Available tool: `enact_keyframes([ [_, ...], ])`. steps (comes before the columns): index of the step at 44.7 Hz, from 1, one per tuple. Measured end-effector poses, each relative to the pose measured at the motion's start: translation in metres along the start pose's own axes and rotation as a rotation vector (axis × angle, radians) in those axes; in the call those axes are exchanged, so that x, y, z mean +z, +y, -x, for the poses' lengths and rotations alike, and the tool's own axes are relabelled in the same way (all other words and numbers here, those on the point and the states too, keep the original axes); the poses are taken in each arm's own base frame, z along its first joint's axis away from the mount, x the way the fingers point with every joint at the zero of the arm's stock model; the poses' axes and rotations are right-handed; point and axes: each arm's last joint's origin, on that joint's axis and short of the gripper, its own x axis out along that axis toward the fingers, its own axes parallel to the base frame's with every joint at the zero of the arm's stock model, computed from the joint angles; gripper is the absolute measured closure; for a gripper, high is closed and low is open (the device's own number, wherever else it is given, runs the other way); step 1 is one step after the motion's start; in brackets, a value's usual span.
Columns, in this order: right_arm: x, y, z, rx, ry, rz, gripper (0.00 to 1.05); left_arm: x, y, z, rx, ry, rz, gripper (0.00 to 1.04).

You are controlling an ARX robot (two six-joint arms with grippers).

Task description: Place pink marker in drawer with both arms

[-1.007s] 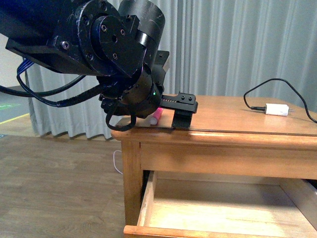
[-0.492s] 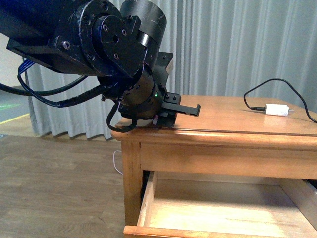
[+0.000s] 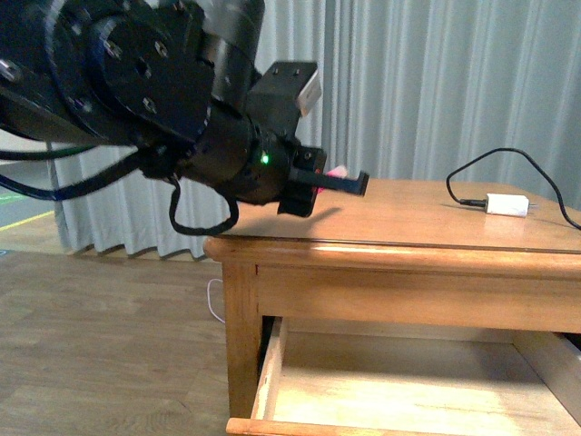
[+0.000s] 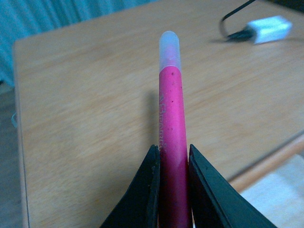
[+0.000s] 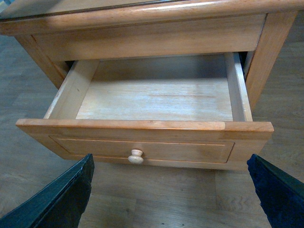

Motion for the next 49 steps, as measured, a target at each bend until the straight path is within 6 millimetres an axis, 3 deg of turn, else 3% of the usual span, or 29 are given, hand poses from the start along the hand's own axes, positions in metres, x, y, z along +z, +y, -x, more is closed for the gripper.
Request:
enact_keyframes([
  [9,0.000,0.000,0.000,0.000,0.000,0.000,0.08,0.023,-0.017,0.048,-0.216,-0.113,-0.095,0.90],
  [13,0.000,0.000,0.000,0.000,0.000,0.000,0.08,0.017,-0.029,0.068,-0.340,-0.141,-0.173,0.90],
  [16,0.000,0.000,0.000,0.000,0.000,0.000,0.08,0.009,-0.033,0.071,-0.364,-0.129,-0.195,0.90],
  [31,0.000,0.000,0.000,0.000,0.000,0.000,0.08,-0.049,-0.043,0.051,-0.375,0.009,-0.218,0.90],
  [49,0.000,0.000,0.000,0.000,0.000,0.000,0.08,-0.091,-0.055,0.022,-0.389,0.116,-0.189,0.90],
])
